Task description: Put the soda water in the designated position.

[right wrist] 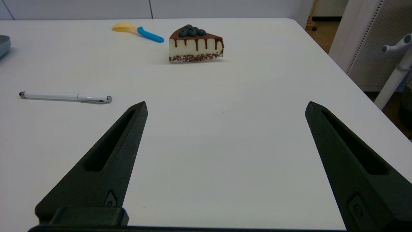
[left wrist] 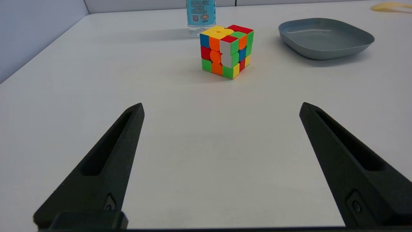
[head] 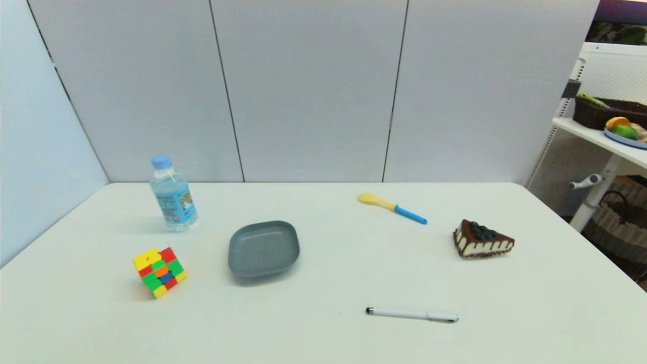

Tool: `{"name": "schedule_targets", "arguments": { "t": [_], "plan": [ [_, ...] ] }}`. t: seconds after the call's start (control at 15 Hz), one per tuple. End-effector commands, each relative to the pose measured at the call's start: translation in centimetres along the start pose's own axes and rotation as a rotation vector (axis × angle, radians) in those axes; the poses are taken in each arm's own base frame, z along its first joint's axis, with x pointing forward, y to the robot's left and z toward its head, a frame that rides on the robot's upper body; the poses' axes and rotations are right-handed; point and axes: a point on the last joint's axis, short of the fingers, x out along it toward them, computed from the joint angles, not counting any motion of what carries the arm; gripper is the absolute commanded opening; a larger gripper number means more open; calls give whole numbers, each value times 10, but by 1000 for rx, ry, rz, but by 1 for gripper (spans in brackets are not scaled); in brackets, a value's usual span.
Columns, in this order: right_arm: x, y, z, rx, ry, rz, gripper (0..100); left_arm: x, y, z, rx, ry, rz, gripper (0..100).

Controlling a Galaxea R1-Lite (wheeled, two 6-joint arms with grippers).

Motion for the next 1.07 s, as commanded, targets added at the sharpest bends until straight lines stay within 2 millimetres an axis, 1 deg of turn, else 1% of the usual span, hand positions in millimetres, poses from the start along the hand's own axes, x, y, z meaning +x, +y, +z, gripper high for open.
{"name": "schedule_targets", "arguments": {
  "t": [0.07, 1.07],
  "plan": [
    [0, 0, 0, 0, 1, -1, 100, 0, 0, 0, 0, 2, 0, 100],
    [0, 0, 0, 0, 1, -1, 100, 2, 0, 0, 7, -25, 5, 100]
  ]
}}
